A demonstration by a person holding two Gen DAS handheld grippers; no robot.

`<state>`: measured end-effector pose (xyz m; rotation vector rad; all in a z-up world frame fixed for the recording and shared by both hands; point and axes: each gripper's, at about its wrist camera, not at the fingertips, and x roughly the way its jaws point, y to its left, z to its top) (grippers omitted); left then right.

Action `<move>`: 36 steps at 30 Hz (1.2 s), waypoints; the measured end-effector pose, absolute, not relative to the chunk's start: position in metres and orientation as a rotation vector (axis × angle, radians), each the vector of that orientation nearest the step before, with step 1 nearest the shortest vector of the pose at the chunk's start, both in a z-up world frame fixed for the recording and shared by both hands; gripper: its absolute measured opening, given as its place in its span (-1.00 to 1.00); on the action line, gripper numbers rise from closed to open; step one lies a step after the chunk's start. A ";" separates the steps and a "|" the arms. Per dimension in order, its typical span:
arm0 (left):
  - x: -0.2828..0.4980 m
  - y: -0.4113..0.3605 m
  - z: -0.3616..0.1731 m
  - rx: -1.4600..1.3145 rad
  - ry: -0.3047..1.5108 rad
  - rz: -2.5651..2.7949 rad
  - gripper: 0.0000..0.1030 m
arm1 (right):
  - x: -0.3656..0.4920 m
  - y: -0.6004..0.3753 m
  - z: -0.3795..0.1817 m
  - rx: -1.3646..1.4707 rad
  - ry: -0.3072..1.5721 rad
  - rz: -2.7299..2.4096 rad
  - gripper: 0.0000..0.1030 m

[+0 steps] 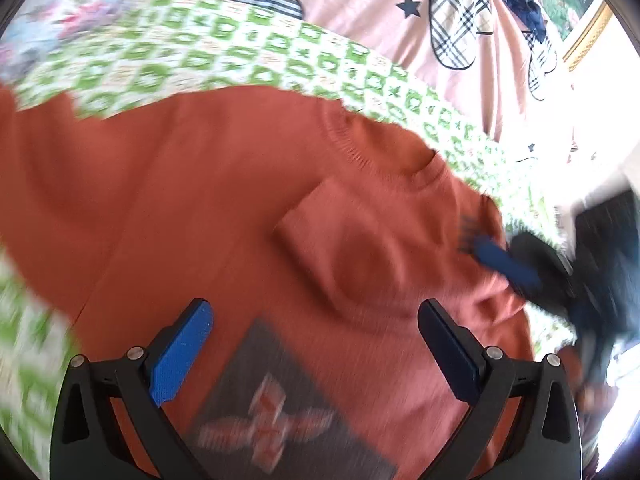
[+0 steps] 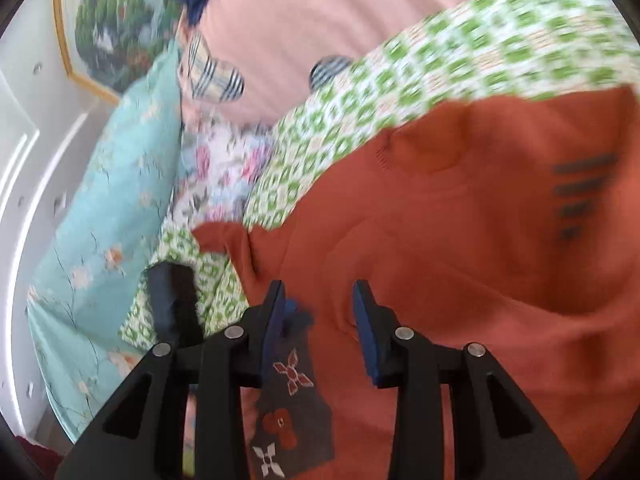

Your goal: Fold small clothes

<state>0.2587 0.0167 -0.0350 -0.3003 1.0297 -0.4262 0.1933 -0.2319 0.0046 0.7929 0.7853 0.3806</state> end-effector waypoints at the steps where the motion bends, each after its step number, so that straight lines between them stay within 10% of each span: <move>1: 0.271 0.012 -0.038 -0.302 1.042 -0.452 0.99 | 0.183 -0.240 0.007 0.804 0.771 0.354 -0.28; 5: 0.316 -0.007 -0.058 -0.273 1.102 -0.533 0.92 | 0.135 -0.270 0.013 0.841 0.717 0.237 -0.26; 7: 0.320 -0.014 -0.056 -0.231 1.066 -0.596 0.57 | 0.116 -0.283 0.015 0.852 0.692 0.187 -0.26; 9: 0.323 -0.018 -0.057 -0.238 1.069 -0.644 -0.97 | 0.105 -0.293 0.017 0.853 0.673 0.144 -0.26; 19: 0.259 0.064 -0.049 -0.410 0.953 -0.513 -0.74 | 0.094 -0.339 0.001 0.810 0.698 -0.032 -0.26; 23: 0.276 0.052 -0.065 -0.445 1.028 -0.579 0.03 | 0.102 -0.355 -0.007 0.751 0.744 -0.148 -0.16; 25: 0.284 0.042 -0.062 -0.422 1.014 -0.581 -0.08 | 0.107 -0.368 -0.011 0.733 0.776 -0.194 -0.10; 26: 0.284 0.039 -0.061 -0.401 1.003 -0.577 -0.73 | 0.108 -0.372 -0.012 0.727 0.784 -0.207 -0.09; 27: 0.282 0.034 -0.051 -0.347 0.963 -0.544 -0.94 | 0.110 -0.376 -0.013 0.716 0.792 -0.218 -0.08; 36: 0.268 0.081 -0.058 -0.439 0.929 -0.375 -0.94 | 0.161 -0.383 -0.042 0.604 0.919 -0.214 0.17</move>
